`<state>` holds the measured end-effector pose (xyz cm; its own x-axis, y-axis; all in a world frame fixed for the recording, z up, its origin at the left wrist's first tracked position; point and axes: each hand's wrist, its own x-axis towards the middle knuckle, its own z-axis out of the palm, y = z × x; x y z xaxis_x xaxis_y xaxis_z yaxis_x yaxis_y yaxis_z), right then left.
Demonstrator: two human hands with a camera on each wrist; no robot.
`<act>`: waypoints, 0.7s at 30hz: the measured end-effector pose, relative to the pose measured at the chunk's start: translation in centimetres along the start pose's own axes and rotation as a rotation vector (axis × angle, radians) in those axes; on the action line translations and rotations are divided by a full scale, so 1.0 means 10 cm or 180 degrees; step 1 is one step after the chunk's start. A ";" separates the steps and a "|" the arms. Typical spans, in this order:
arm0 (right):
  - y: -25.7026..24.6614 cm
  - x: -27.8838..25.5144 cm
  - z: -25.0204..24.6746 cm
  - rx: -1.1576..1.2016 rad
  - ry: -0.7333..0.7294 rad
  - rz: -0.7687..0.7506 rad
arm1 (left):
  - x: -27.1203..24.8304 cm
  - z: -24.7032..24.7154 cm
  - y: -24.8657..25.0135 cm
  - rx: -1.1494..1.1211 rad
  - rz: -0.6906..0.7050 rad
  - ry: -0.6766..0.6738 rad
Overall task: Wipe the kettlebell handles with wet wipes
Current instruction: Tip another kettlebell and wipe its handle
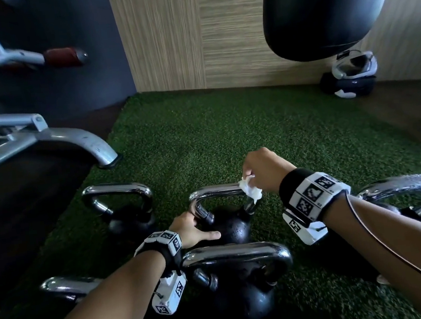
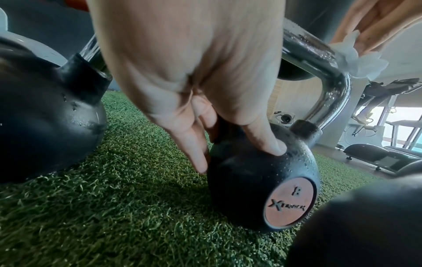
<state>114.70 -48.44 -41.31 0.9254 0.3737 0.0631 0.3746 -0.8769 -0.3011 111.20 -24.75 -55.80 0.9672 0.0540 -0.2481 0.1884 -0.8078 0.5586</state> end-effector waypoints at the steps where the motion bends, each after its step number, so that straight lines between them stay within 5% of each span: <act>1: -0.03 0.00 0.00 -0.0021 0.0004 0.0007 | -0.01 -0.01 0.01 -0.0007 0.0017 -0.0019; 12: 0.42 0.02 0.16 0.0280 -0.0154 0.0412 | -0.04 -0.04 0.05 -0.0063 -0.0048 -0.0085; 21: 0.80 -0.04 0.73 0.1963 -0.0465 0.1067 | -0.02 -0.03 -0.02 -0.0214 -0.0036 -0.0164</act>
<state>116.94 -53.36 -50.66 0.9518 0.1887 -0.2419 -0.0688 -0.6371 -0.7677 111.05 -24.42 -55.69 0.9553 0.0314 -0.2941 0.2120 -0.7660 0.6069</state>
